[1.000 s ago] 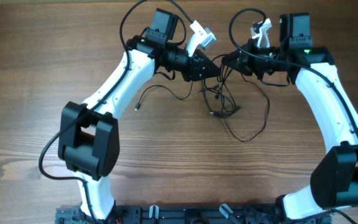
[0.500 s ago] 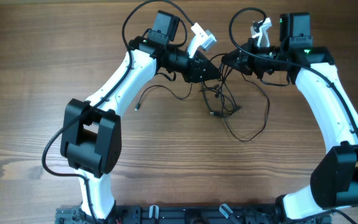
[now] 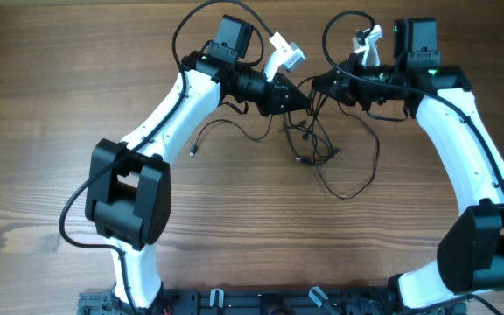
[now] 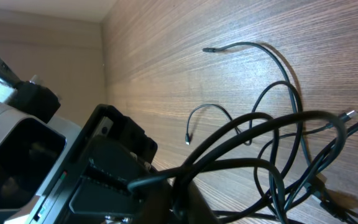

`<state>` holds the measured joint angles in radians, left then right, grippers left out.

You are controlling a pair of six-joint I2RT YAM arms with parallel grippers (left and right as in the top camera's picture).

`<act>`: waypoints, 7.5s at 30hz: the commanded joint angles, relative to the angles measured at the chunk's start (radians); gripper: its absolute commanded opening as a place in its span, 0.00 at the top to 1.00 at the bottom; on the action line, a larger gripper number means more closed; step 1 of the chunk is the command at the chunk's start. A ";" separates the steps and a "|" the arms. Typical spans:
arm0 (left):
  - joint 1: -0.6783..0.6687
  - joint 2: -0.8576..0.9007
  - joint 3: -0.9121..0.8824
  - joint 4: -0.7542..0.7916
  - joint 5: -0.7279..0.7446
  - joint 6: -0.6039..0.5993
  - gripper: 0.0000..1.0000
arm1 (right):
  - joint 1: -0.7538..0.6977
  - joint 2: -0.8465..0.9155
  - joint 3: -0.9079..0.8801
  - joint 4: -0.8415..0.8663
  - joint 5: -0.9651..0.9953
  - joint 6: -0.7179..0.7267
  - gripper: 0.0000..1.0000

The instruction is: Untangle cables

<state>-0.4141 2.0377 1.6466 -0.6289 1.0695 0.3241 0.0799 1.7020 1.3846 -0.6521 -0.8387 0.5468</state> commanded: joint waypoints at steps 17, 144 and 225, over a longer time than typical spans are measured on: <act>0.048 0.012 0.006 0.065 0.251 0.009 0.96 | -0.021 0.002 0.008 -0.046 -0.128 -0.095 0.72; 0.039 0.012 0.006 -0.066 -0.102 -0.017 0.96 | -0.040 0.367 0.008 0.297 0.163 0.563 0.67; 0.042 0.012 0.006 -0.093 -0.772 -0.411 0.12 | -0.544 -0.177 0.008 -0.156 0.319 -0.101 0.06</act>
<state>-0.3733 2.0407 1.6512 -0.7437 0.3058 -0.0849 -0.4629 1.4563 1.3945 -0.7795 -0.7010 0.4892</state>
